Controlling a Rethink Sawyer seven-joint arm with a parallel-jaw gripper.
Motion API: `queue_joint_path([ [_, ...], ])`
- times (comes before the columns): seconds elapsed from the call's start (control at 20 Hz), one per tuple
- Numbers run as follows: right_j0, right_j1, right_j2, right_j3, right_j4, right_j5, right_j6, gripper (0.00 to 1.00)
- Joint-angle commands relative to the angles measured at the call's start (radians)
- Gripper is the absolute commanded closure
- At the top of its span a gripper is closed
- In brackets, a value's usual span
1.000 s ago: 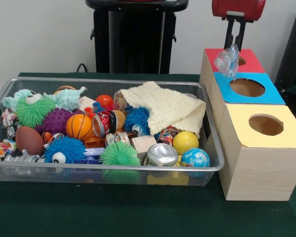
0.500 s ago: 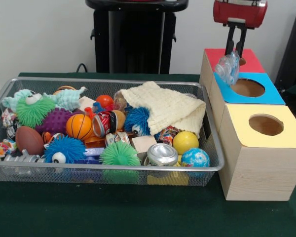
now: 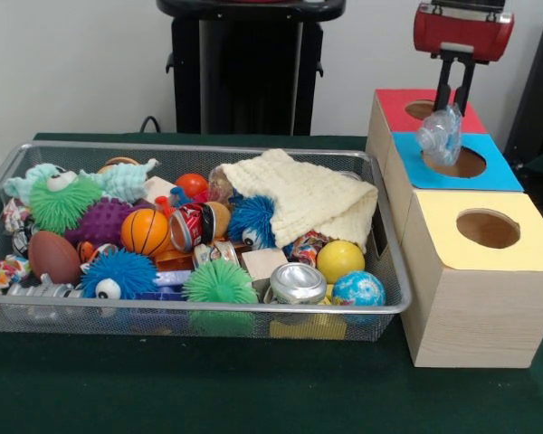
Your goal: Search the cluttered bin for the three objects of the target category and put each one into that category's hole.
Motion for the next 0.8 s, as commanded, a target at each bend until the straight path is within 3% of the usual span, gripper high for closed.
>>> queue_joint_path([
  [0.05,0.023,0.061,-0.015,-0.080,0.074,0.101,0.325,1.00],
  [0.8,0.010,0.117,0.047,-0.062,0.102,-0.016,0.316,1.00],
])
